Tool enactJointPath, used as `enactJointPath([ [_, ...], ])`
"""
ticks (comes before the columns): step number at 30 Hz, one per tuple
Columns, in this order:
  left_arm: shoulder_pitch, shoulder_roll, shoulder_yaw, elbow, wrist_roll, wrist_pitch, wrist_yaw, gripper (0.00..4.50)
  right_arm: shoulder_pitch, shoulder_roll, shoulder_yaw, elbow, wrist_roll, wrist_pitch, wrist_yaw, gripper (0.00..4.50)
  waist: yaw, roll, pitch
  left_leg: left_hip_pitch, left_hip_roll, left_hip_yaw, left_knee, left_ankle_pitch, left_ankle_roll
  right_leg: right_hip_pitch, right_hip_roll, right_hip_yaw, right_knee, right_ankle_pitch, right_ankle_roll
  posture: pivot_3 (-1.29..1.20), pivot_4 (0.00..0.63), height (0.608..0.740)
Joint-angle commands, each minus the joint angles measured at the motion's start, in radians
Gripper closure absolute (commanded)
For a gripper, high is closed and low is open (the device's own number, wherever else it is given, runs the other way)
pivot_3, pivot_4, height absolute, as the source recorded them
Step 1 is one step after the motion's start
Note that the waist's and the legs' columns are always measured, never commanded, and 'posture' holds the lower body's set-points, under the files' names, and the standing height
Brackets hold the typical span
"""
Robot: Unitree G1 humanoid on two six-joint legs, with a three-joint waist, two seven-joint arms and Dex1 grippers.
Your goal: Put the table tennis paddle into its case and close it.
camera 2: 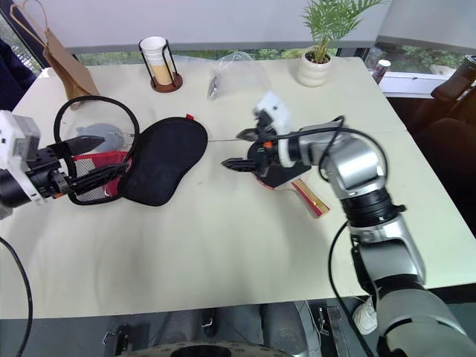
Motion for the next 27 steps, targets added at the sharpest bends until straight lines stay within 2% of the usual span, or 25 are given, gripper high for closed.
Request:
enactJointPath([
  [1, 0.023, 0.018, 0.077, -0.003, 0.023, -0.024, -0.014, 0.00, -0.052, 0.076, 0.019, 0.056, -0.037, 0.006, -0.070, 0.09, 0.003, 0.000, 0.000, -0.001, 0.000, 0.000, 0.000, 0.000, 0.000, 0.000, 0.000, 0.000, 0.000, 0.000, 0.000, 0.00, 0.150, 0.740],
  [6, 0.060, 0.025, 0.146, 0.031, 0.047, -0.028, -0.032, 0.00, -0.078, 0.203, 0.066, 0.136, -0.065, 0.054, -0.135, 0.09, -0.002, 0.000, 0.000, -0.001, 0.000, 0.001, 0.000, 0.000, 0.000, -0.001, 0.000, 0.000, 0.000, 0.000, 0.000, 0.00, 0.150, 0.740],
  [13, 0.035, 0.059, 0.156, 0.137, 0.085, -0.057, -0.078, 0.00, -0.070, 0.314, 0.134, 0.214, -0.111, 0.098, -0.186, 0.09, -0.004, 0.000, 0.000, -0.001, 0.000, 0.001, 0.000, 0.000, 0.000, -0.002, 0.000, 0.000, 0.000, 0.000, 0.000, 0.00, 0.150, 0.740],
  [20, -0.010, 0.069, 0.120, 0.192, 0.117, -0.079, -0.098, 0.00, -0.091, 0.458, 0.123, 0.361, -0.137, 0.097, -0.263, 0.09, -0.006, -0.001, 0.000, -0.001, 0.000, 0.001, -0.001, 0.000, 0.000, -0.003, 0.000, 0.000, 0.000, 0.001, 0.000, 0.00, 0.150, 0.740],
  [27, -0.020, 0.070, 0.121, 0.184, 0.125, -0.069, -0.101, 0.00, -0.156, 0.567, 0.043, 0.553, -0.155, 0.050, -0.355, 0.09, -0.012, -0.001, -0.001, -0.001, 0.001, 0.002, -0.003, 0.001, -0.002, -0.004, 0.000, 0.000, 0.000, 0.002, 0.002, 0.00, 0.150, 0.740],
])
